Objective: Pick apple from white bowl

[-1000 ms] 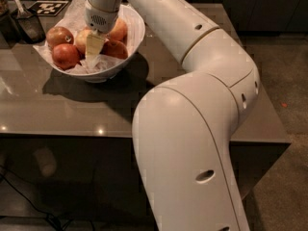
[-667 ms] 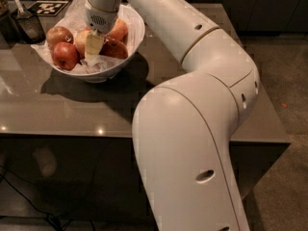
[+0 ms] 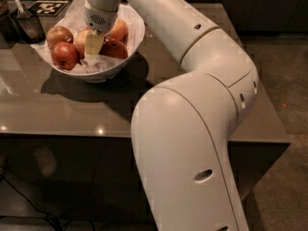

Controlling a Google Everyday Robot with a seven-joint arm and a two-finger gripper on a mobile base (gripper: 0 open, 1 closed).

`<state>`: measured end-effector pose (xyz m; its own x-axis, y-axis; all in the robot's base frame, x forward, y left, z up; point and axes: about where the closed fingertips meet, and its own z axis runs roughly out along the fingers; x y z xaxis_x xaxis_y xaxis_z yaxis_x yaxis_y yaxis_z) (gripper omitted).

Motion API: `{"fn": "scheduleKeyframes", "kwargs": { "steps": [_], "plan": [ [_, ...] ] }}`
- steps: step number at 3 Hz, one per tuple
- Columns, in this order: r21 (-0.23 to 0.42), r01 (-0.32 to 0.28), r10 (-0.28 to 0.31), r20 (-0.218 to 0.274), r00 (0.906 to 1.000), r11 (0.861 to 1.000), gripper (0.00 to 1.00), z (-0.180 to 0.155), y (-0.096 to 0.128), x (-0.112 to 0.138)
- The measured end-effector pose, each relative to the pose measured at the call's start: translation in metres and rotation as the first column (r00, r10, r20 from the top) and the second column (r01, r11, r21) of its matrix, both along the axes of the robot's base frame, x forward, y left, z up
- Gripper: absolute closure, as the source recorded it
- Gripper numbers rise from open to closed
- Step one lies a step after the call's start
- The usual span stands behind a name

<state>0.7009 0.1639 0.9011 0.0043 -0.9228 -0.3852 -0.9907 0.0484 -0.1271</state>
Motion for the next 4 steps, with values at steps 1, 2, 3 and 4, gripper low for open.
{"fn": "scheduleKeyframes", "kwargs": {
  "steps": [1, 2, 3, 4],
  "plan": [
    [0.025, 0.011, -0.012, 0.070, 0.9975, 1.000, 1.00, 0.026, 0.003, -0.008],
    [0.038, 0.003, -0.007, 0.122, 0.9925, 0.999, 1.00, 0.051, 0.007, -0.018],
    [0.048, -0.001, -0.005, 0.131, 0.9914, 0.999, 1.00, 0.059, 0.008, -0.022],
    [0.053, -0.014, 0.004, 0.180, 0.9836, 0.998, 1.00, 0.086, 0.008, -0.032]
  ]
}}
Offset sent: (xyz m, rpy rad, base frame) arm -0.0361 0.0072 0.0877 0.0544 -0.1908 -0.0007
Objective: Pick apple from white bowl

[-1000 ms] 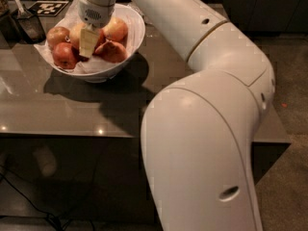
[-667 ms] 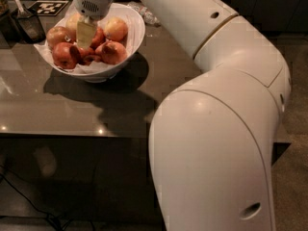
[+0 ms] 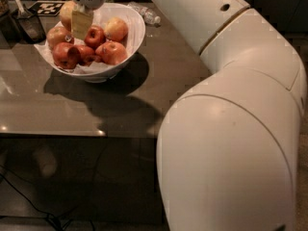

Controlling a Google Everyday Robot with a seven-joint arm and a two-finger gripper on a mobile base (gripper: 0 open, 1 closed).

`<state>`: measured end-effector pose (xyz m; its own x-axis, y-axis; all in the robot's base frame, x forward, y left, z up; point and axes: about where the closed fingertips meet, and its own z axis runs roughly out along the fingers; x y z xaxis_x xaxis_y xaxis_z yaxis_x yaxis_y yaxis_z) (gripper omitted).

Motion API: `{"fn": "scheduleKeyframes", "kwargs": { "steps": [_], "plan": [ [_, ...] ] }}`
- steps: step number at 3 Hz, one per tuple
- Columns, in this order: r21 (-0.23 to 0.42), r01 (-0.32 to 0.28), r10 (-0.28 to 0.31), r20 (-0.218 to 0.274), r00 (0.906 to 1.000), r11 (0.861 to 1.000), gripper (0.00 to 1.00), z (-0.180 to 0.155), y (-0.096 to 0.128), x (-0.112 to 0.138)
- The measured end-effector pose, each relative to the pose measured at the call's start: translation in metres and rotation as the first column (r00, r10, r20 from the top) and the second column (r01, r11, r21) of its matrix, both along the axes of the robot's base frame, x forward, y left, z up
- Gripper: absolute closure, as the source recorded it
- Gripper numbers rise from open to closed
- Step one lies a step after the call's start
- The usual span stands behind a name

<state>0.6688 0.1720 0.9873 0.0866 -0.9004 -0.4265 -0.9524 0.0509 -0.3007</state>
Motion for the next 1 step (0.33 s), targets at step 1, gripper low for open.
{"fn": "scheduleKeyframes", "kwargs": {
  "steps": [1],
  "plan": [
    [-0.011, -0.009, 0.009, 0.065, 0.9979, 1.000, 1.00, 0.0307, 0.0013, -0.0172]
  ]
}}
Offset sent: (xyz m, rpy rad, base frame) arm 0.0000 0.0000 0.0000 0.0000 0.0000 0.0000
